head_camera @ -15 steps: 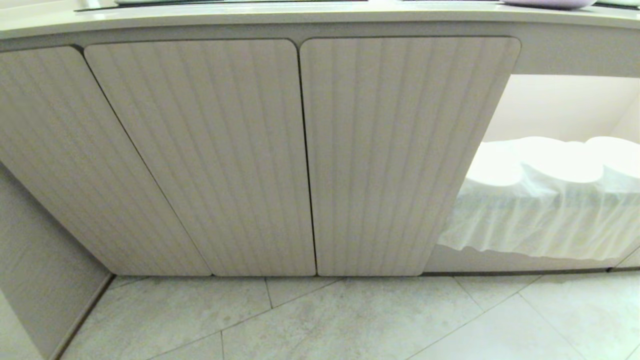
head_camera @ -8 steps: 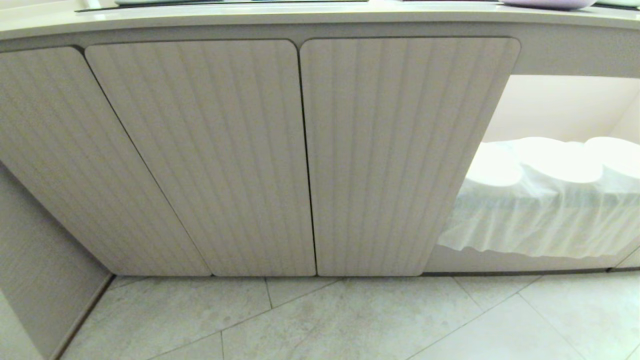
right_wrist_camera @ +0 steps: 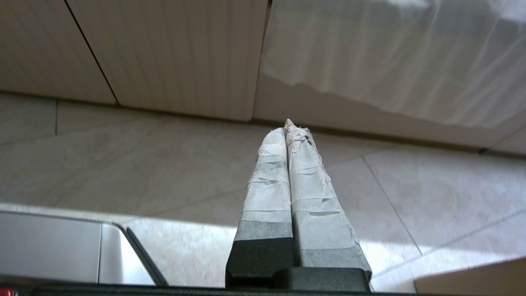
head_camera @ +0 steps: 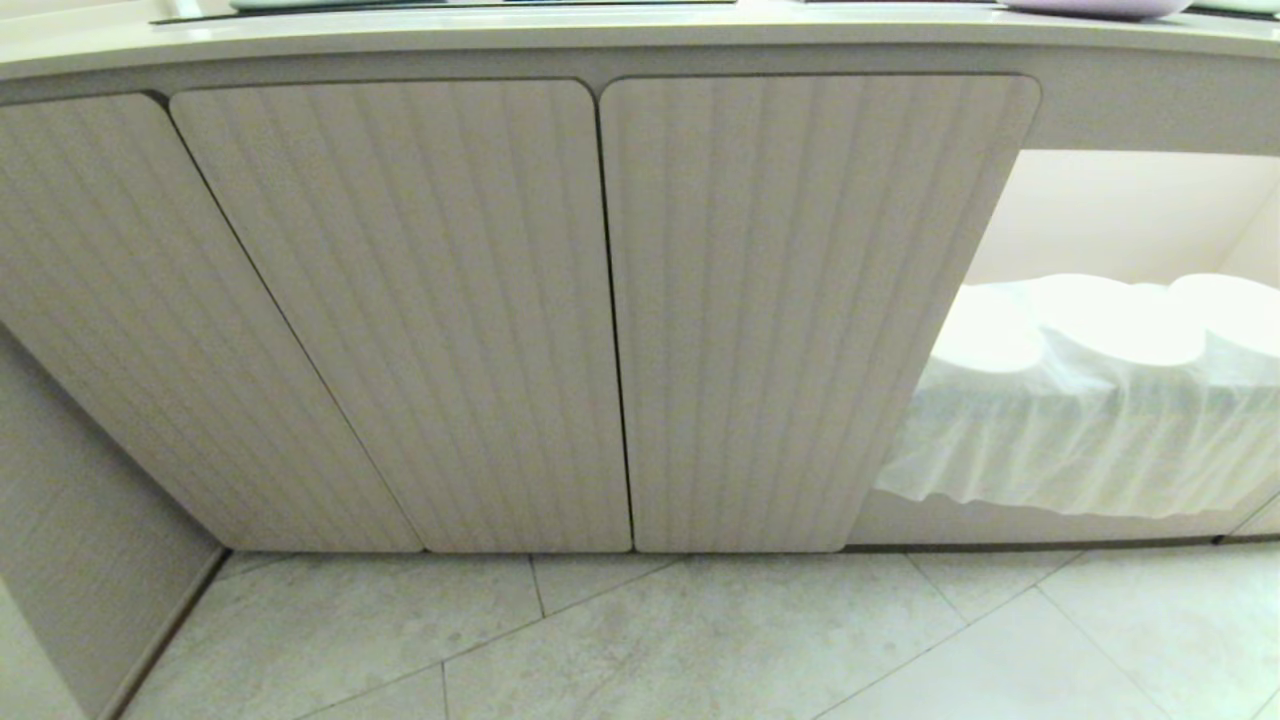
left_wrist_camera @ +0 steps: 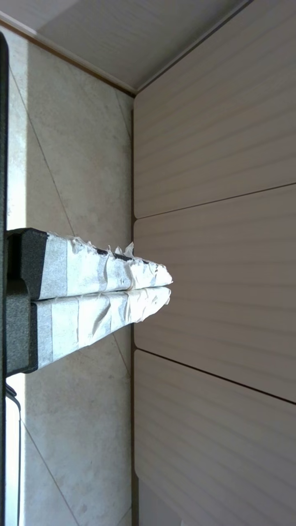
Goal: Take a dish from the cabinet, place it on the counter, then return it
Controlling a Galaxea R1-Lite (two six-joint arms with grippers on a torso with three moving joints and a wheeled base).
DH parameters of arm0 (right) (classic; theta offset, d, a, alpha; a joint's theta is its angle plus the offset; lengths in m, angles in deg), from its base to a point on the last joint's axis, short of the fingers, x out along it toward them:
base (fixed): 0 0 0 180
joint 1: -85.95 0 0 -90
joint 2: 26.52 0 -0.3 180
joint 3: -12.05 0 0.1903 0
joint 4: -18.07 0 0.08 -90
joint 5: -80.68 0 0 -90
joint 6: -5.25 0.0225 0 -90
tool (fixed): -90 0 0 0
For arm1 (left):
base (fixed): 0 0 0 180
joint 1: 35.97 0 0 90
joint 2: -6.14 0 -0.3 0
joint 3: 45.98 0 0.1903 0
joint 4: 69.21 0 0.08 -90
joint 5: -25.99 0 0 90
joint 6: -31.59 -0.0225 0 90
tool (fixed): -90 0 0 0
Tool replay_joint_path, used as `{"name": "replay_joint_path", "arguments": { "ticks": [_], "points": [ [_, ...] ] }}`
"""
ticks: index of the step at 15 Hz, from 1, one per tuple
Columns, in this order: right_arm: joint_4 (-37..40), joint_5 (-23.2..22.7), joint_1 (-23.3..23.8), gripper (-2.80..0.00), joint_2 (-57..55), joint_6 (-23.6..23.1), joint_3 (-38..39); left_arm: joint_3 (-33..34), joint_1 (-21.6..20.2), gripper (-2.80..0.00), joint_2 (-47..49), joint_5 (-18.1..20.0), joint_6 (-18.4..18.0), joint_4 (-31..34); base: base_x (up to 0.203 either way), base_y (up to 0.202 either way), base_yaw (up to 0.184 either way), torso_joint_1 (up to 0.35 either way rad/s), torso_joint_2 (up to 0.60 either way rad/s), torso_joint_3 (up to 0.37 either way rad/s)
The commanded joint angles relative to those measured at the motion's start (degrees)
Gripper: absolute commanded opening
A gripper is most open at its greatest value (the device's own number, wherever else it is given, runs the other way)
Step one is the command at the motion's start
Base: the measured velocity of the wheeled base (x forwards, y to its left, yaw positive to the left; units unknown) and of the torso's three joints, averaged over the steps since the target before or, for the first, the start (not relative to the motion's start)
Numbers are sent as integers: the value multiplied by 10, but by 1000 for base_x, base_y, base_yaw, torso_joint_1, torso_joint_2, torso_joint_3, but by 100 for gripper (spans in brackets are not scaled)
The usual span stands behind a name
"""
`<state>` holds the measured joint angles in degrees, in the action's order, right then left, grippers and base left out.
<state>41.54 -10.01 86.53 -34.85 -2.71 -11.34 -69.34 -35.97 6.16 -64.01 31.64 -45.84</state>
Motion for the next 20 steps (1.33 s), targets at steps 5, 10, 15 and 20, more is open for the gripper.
{"name": "replay_joint_path", "arguments": {
  "ticks": [5, 10, 15, 20],
  "points": [
    [0, 0, -3, -280, 83, 0, 0, 0, 0, -280, 0, 0, 0, 0, 0, 0, 0, 0, 0, 0],
    [0, 0, -3, -280, 83, 0, 0, 0, 0, -280, 0, 0, 0, 0, 0, 0, 0, 0, 0, 0],
    [0, 0, -3, -280, 83, 7, -1, 0, 0, -280, 0, 0, 0, 0, 0, 0, 0, 0, 0, 0],
    [-1, 0, -3, -280, 83, 29, 0, 0, 0, -280, 0, 0, 0, 0, 0, 0, 0, 0, 0, 0]
  ]
}}
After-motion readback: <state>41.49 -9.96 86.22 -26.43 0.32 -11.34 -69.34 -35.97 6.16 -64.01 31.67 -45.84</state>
